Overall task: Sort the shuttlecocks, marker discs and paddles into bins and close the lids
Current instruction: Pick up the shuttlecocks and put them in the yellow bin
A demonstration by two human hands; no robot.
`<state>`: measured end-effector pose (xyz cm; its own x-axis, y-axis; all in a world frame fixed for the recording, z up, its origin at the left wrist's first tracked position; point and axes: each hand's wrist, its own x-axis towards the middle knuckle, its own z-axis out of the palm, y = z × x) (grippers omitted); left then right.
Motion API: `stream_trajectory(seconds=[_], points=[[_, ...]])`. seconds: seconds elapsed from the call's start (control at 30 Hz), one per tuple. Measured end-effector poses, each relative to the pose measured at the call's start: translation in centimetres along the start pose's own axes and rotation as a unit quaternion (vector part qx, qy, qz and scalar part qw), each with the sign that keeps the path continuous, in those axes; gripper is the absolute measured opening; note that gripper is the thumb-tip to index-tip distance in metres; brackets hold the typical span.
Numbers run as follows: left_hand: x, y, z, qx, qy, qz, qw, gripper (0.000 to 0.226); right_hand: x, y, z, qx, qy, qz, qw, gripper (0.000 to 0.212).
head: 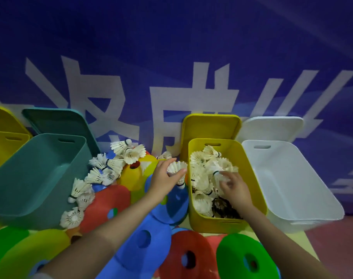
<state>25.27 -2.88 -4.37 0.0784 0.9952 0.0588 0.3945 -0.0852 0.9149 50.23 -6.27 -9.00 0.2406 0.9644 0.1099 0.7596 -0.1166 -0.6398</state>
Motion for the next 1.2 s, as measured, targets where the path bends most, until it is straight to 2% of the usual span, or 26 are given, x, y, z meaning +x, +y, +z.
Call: stream_trajectory(seconds=[0.13, 0.2, 0.27, 0.33, 0.43, 0.47, 0.53, 0.63, 0.7, 0.77, 0.9, 1.0, 1.1, 1.2], points=[[-0.7, 1.5, 2.8, -0.003, -0.011, -0.016, 1.000, 0.051, 0.0, 1.3, 0.4, -0.151, -0.086, -0.034, 0.984, 0.037], [-1.1, 2.0, 4.0, -0.006, -0.012, -0.018, 1.000, 0.050, 0.5, 1.4, 0.7, -0.259, -0.122, -0.063, 0.956, 0.042], [-1.4, 2.2, 5.2, -0.013, -0.013, -0.022, 1.000, 0.050, 0.9, 1.4, 0.9, -0.308, -0.132, -0.078, 0.939, 0.047], [-1.6, 2.4, 6.2, -0.016, -0.008, -0.026, 1.000, 0.051, 0.9, 1.6, 0.4, -0.266, -0.085, -0.107, 0.954, 0.051], [-1.5, 2.7, 7.0, -0.011, 0.002, -0.026, 1.000, 0.051, 1.1, 2.8, -1.9, -0.147, 0.054, -0.179, 0.971, 0.048], [-1.3, 2.7, 7.3, -0.007, 0.003, -0.024, 1.000, 0.050, 1.6, 3.5, -3.0, -0.135, 0.090, -0.177, 0.971, 0.045], [-0.5, 2.7, 7.7, 0.003, 0.006, -0.021, 1.000, 0.050, 2.7, 4.9, -5.0, -0.129, 0.118, -0.121, 0.977, 0.040], [1.7, 3.4, 8.5, 0.023, 0.021, -0.026, 0.999, 0.049, 4.2, 7.0, -5.9, -0.028, 0.059, 0.057, 0.996, 0.050], [3.4, 4.2, 9.2, 0.053, 0.015, -0.019, 0.998, 0.051, 4.7, 7.8, -5.5, 0.056, -0.003, 0.119, 0.991, 0.052], [5.2, 4.9, 10.0, 0.087, -0.001, -0.006, 0.996, 0.054, 4.7, 8.3, -5.0, 0.113, -0.028, 0.114, 0.987, 0.043], [9.4, 5.9, 12.1, 0.193, -0.045, 0.009, 0.980, 0.062, 4.6, 9.0, -4.2, 0.185, -0.005, 0.121, 0.975, 0.036], [12.0, 5.6, 13.8, 0.259, -0.082, -0.010, 0.962, 0.068, 4.6, 9.5, -4.0, 0.209, 0.003, 0.137, 0.968, 0.033], [13.0, 4.2, 15.6, 0.287, -0.124, -0.031, 0.950, 0.074, 4.4, 9.6, -4.1, 0.242, 0.014, 0.149, 0.959, 0.027], [13.3, 2.4, 17.1, 0.284, -0.118, -0.030, 0.951, 0.075, 4.2, 9.6, -3.9, 0.271, 0.020, 0.149, 0.951, 0.026]])
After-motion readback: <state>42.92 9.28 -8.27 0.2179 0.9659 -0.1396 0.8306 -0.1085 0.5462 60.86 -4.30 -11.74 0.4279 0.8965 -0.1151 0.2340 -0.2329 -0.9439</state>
